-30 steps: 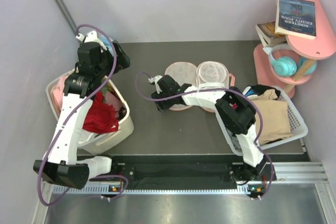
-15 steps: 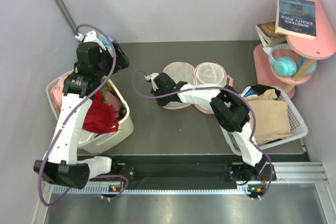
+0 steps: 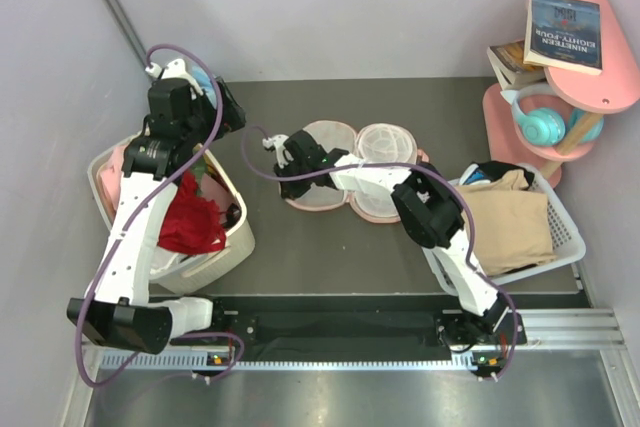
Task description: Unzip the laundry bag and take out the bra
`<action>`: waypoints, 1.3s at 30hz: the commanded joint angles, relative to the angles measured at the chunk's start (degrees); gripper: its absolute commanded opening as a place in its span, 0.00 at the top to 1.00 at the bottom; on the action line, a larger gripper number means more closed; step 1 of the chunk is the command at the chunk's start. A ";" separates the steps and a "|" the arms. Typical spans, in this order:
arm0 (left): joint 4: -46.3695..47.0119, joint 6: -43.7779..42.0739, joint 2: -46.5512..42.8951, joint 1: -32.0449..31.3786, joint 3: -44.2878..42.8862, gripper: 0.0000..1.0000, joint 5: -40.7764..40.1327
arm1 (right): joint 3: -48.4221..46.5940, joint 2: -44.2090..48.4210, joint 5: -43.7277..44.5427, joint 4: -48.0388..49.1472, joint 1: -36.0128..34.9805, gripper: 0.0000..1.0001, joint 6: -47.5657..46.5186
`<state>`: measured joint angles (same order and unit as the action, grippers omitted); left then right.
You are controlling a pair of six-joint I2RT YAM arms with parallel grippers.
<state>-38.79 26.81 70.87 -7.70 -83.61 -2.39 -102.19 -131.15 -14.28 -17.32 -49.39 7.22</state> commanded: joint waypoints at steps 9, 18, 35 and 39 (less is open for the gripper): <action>3.10 -1.67 0.23 0.94 0.38 0.01 0.02 | 1.46 18.29 7.41 5.09 2.10 1.00 4.19; 4.15 -2.73 0.93 1.55 1.08 0.01 0.19 | 23.51 35.52 18.58 7.75 10.97 1.00 13.95; 5.39 -2.64 2.69 1.90 1.52 0.01 2.04 | 41.99 49.06 30.36 -4.82 15.28 1.00 26.00; 5.21 -2.55 2.43 1.90 1.96 0.01 1.95 | 42.16 50.29 32.21 -8.07 15.28 1.00 27.14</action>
<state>-36.42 24.93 73.69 -6.09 -82.56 -0.86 -59.88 -83.42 14.13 -21.58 -34.68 32.12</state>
